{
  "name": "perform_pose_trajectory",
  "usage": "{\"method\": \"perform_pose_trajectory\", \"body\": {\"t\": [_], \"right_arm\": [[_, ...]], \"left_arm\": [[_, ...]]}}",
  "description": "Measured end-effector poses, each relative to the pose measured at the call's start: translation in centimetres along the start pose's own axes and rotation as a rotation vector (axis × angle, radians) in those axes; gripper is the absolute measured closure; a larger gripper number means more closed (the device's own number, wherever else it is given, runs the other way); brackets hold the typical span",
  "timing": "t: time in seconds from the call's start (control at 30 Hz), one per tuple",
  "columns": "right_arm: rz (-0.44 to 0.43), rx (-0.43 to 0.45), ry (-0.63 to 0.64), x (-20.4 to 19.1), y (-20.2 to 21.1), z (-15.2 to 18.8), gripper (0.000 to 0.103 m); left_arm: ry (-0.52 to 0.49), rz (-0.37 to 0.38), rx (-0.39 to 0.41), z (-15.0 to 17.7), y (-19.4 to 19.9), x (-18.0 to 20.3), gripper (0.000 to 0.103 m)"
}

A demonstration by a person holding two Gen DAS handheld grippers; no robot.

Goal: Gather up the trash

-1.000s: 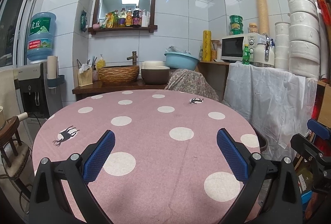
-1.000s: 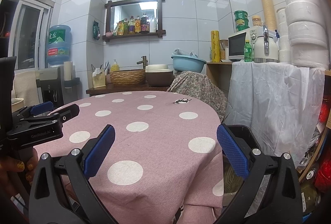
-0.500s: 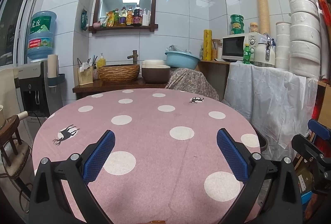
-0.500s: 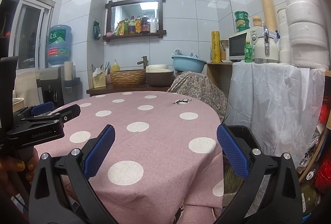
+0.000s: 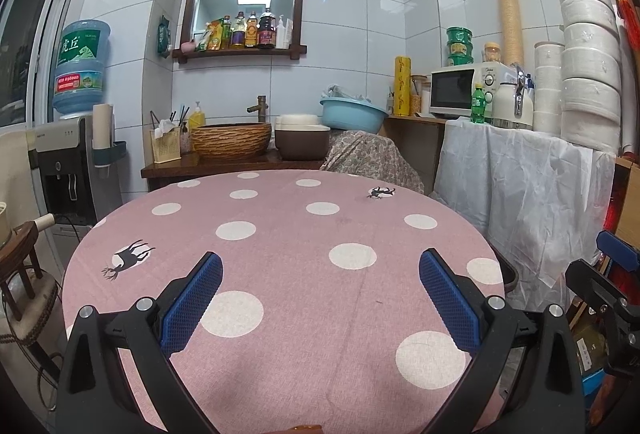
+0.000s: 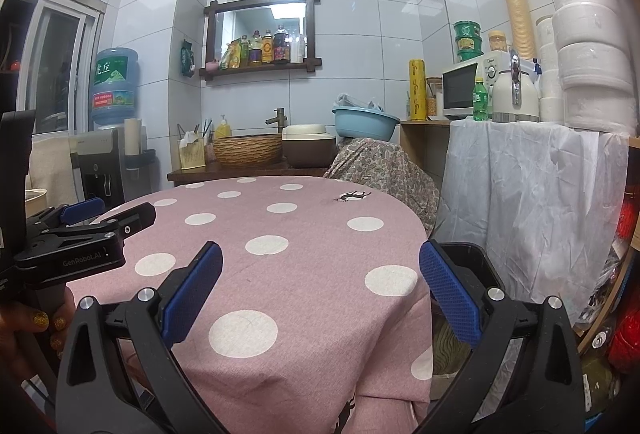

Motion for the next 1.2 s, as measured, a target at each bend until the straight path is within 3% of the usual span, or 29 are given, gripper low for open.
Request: {"method": "perform_pose_trajectory", "body": {"t": [1.2], "right_arm": [[-0.004, -0.002, -0.001, 0.08, 0.12, 0.04, 0.006]], "left_arm": [[0.000, 0.008, 0.003, 0.32, 0.32, 0.59, 0.005]]}}
Point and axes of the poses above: each gripper's, at about its wrist camera, not at the fingertips, and y roughly against the way its jaws point, x to its right, z to its underside, the point moved 3 cm from there along -y, roughly the way its jaws point, and after that the axes turned 10 degrees about y, right-handed, at the moved point
